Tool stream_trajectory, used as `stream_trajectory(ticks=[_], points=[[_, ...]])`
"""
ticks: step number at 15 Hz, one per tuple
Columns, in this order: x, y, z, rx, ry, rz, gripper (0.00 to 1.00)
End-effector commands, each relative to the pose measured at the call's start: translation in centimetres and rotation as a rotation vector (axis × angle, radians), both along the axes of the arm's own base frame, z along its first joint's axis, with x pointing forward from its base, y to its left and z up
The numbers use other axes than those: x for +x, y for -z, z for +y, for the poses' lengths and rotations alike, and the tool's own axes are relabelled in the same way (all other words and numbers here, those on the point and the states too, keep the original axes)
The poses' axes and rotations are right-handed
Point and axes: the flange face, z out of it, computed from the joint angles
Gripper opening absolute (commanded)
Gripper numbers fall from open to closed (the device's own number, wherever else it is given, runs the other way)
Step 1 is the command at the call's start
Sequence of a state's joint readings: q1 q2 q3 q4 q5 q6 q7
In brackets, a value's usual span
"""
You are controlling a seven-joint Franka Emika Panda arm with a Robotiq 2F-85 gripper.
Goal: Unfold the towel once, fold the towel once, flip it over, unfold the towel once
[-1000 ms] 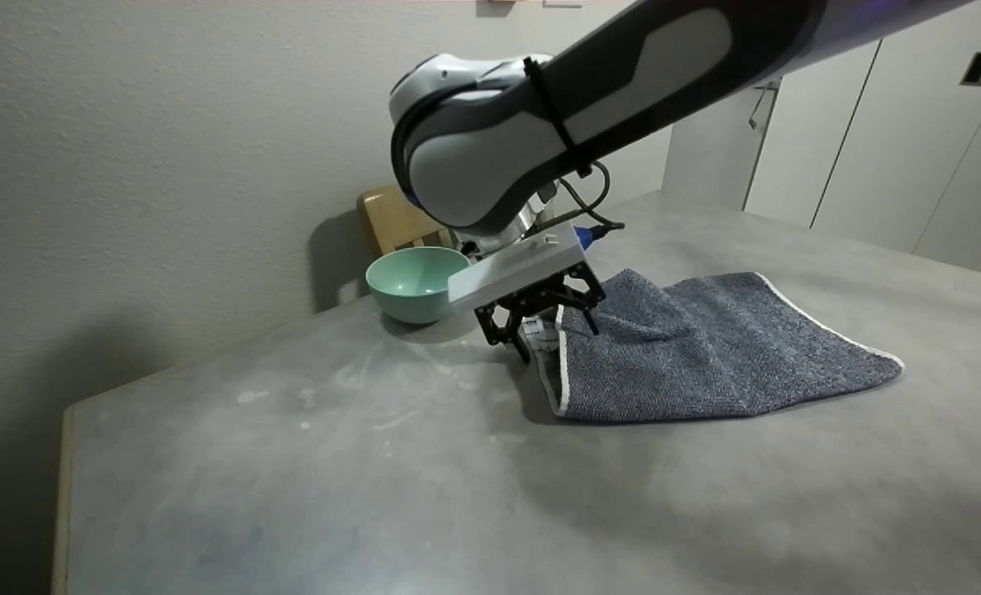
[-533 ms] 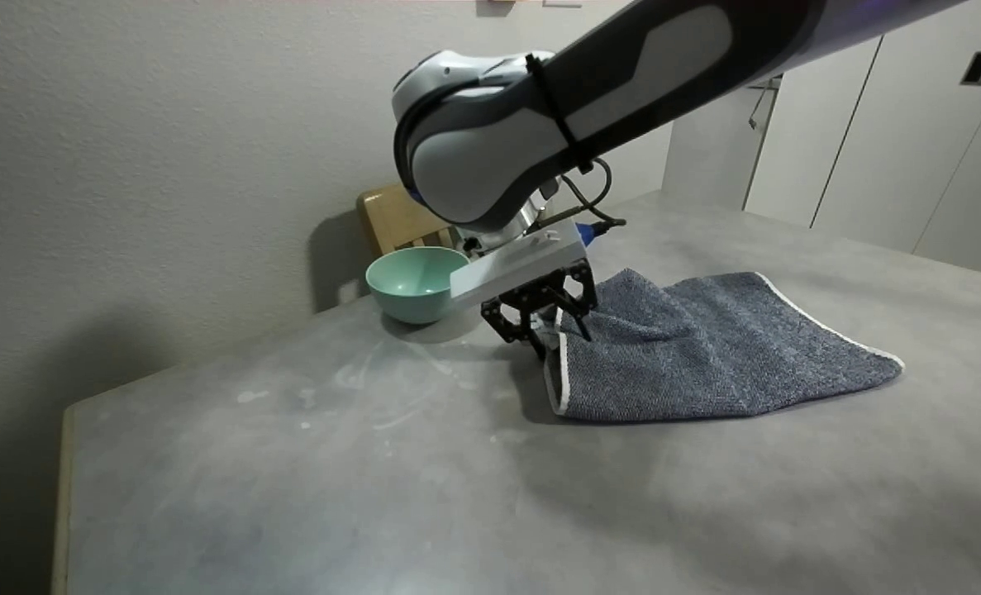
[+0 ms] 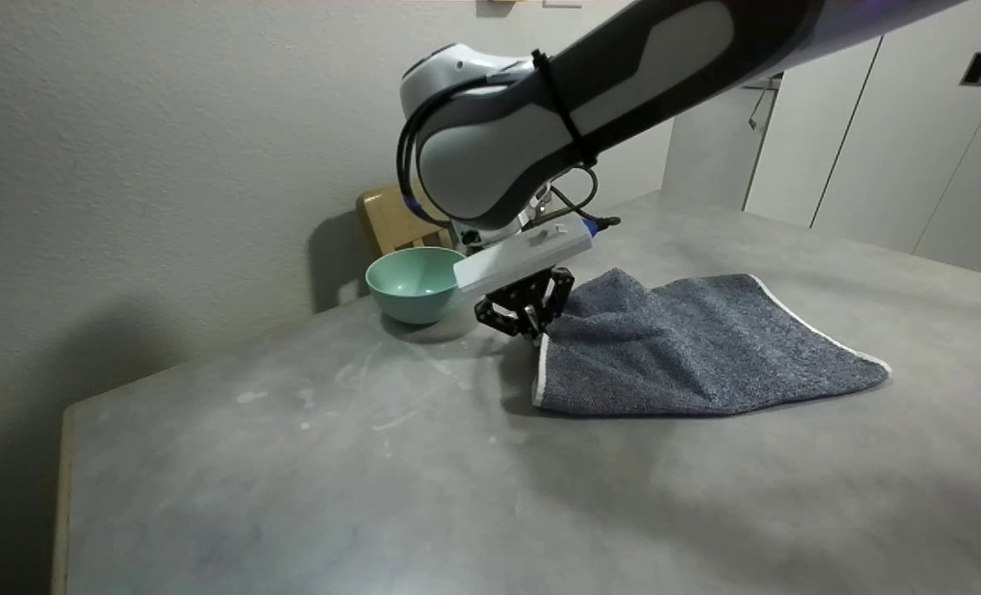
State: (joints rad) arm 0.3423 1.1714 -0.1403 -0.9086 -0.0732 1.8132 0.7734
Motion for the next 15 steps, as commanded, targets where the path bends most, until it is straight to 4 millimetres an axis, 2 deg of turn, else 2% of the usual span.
stream_trajectory(ticks=[1,8,13,15], points=[[0.3,-0.9,1.2,0.116,-0.152,-0.030,0.01],[-0.6,-2.3,4.4,0.320,-0.449,-0.032,0.02],[-2.2,-4.4,5.8,0.473,-0.663,-0.027,0.02],[-3.0,-5.0,5.6,0.537,-0.748,-0.015,0.02]])
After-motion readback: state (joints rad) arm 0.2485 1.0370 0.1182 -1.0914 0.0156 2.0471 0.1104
